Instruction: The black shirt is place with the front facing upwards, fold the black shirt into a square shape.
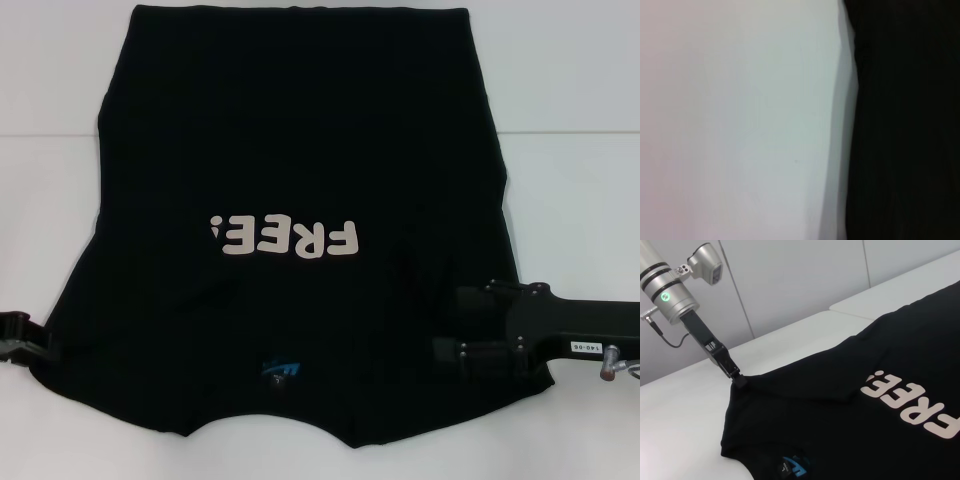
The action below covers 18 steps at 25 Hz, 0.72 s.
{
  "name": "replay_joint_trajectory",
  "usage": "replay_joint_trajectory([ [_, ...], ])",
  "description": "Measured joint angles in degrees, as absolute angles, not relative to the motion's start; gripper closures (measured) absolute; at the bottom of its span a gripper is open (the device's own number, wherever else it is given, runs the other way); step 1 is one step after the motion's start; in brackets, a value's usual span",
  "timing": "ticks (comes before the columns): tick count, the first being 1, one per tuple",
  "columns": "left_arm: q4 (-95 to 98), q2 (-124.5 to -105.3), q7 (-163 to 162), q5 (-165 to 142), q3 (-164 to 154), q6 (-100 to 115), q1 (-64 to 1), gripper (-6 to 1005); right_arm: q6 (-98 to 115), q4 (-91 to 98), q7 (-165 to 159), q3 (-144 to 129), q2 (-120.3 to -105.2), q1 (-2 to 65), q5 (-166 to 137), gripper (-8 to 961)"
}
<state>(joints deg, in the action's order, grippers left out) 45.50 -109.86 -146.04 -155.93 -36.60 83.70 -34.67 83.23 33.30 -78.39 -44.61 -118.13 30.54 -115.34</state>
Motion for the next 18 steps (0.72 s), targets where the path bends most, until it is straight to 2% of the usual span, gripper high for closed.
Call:
replay_joint_trajectory([
  [7, 45.70, -110.08, -146.05, -156.00, -37.01, 83.60, -34.74, 623, 83.30, 33.59, -79.14, -44.65, -118.05, 30.79, -115.35, 11],
  [10, 45.70, -110.09, -145.60, -156.00, -37.00, 83.64, -34.72, 835, 83.33, 33.92, -80.99, -44.82, -117.56, 30.86, -115.37, 11],
  [16, 45.67, -109.94, -144.56, -155.54, -36.60, 84.23, -34.66, 966, 83.89, 35.42, -87.85, -45.00, -116.02, 31.57, -115.97, 11],
  [18, 45.64, -109.85, -144.46, -155.50, -36.48, 84.69, -34.88, 966, 84.45, 38.20, -94.51, -45.00, -115.35, 32.03, -117.66, 12],
])
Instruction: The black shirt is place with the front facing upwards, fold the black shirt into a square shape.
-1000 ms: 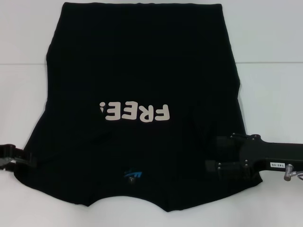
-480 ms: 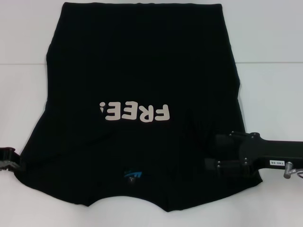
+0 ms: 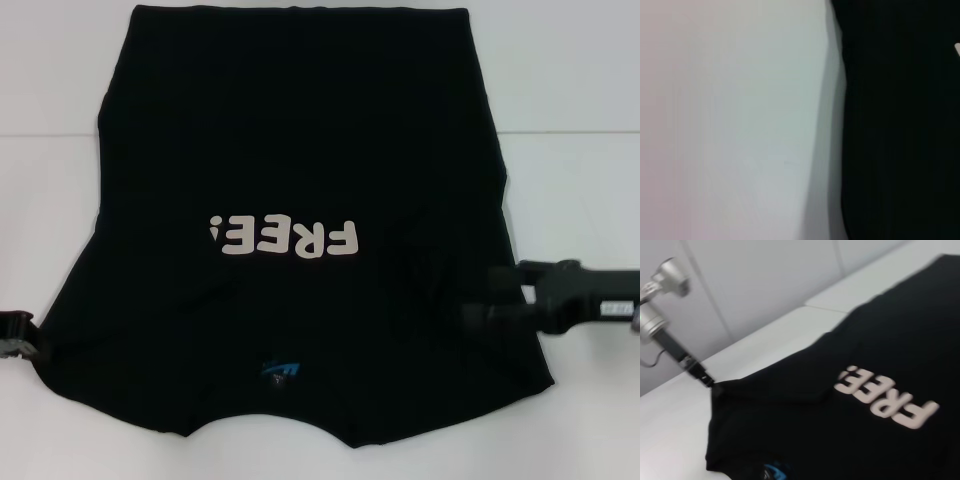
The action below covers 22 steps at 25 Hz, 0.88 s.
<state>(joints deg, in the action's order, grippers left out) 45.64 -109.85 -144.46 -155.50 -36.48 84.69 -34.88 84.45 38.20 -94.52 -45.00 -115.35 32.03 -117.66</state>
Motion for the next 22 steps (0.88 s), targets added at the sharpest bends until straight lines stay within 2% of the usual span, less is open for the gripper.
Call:
replay_joint_trajectory([
  [3, 45.68, -109.72, -144.47, -155.08, -36.22, 85.63, -35.23, 967, 85.88, 43.14, -107.56, -45.05, -113.80, 33.88, -122.99, 12],
  [7, 45.70, -109.39, -144.43, -153.50, -36.20, 86.47, -35.38, 967, 90.43, 46.54, -125.67, -44.87, -110.65, 39.08, -134.05, 12],
  [9, 45.67, -109.32, -144.40, -153.32, -36.20, 86.51, -35.41, 967, 92.90, 46.70, -133.56, -43.92, -109.92, 41.86, -141.26, 12],
  [12, 45.57, -109.30, -144.13, -153.28, -36.21, 86.80, -35.58, 967, 95.88, 46.62, -139.96, -42.00, -110.13, 44.44, -148.94, 13],
  [17, 45.56, -109.23, -144.03, -153.22, -36.22, 87.17, -35.62, 967, 96.91, 44.87, -142.12, -41.83, -110.65, 44.16, -150.46, 13],
  [22, 45.37, -109.21, -143.98, -153.19, -36.21, 87.15, -35.56, 966, 93.76, 40.20, -142.10, -42.25, -110.13, 43.74, -150.54, 13],
])
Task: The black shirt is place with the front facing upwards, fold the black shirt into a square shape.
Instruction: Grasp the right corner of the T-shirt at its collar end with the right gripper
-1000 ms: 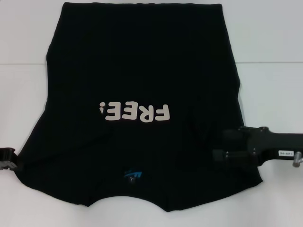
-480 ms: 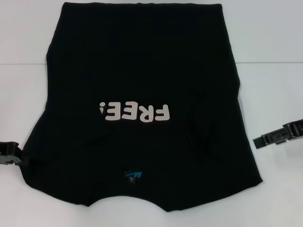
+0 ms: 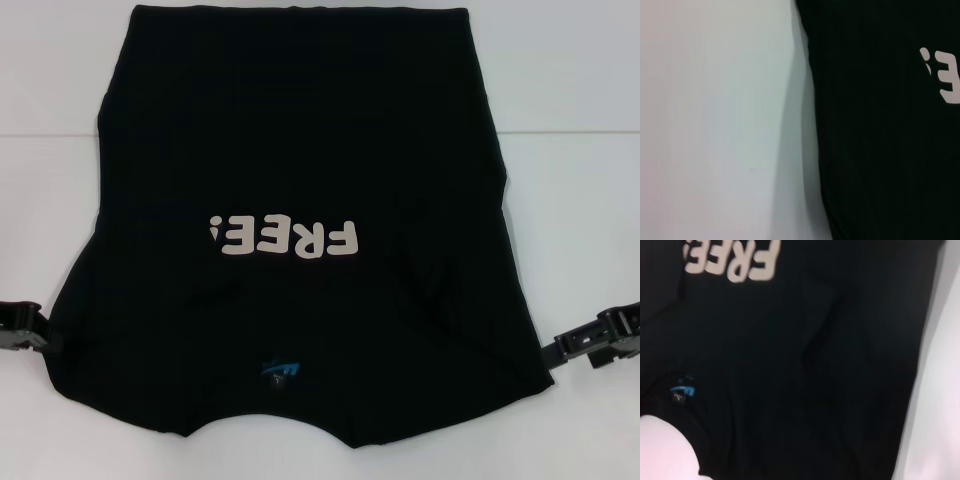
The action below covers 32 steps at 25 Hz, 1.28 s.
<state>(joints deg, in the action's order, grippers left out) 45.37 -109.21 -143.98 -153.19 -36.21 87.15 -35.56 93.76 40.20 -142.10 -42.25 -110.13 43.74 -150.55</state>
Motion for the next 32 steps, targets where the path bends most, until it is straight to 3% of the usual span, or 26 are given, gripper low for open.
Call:
replay_joint_trajectory([
  [10, 45.26, -109.15, -143.88, -153.19, -36.21, 86.98, -35.62, 966, 91.10, 37.86, -142.15, -44.93, -111.53, 44.46, -150.61, 13],
  [32, 45.17, -109.15, -143.87, -153.19, -36.21, 87.10, -35.74, 967, 88.22, 35.51, -142.65, -47.99, -112.89, 45.23, -150.74, 12],
])
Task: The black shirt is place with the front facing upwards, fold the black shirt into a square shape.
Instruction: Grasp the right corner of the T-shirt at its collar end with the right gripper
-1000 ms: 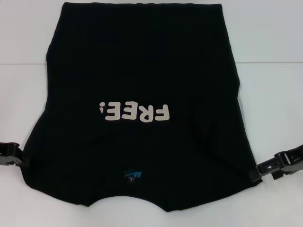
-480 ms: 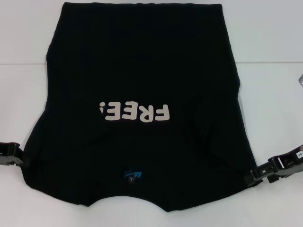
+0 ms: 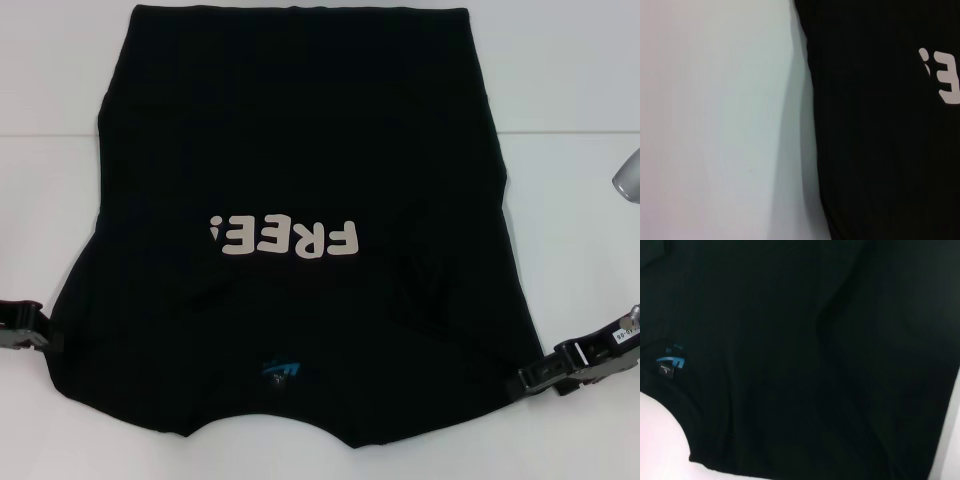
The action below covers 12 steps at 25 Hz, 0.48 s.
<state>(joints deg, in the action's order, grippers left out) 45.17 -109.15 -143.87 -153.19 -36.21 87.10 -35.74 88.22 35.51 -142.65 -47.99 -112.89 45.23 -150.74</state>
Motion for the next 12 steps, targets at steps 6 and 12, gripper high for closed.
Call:
replay_joint_trajectory([
  [6, 45.17, -109.15, -143.87, -153.19, -36.21, 87.10, -35.77, 967, 87.80, 35.50, -142.65, -47.99, -113.17, 45.45, -150.74, 12],
  [12, 45.17, -109.15, -143.87, -153.19, -36.21, 87.10, -35.88, 967, 87.06, 34.82, -142.63, -47.99, -113.50, 46.07, -150.73, 12],
])
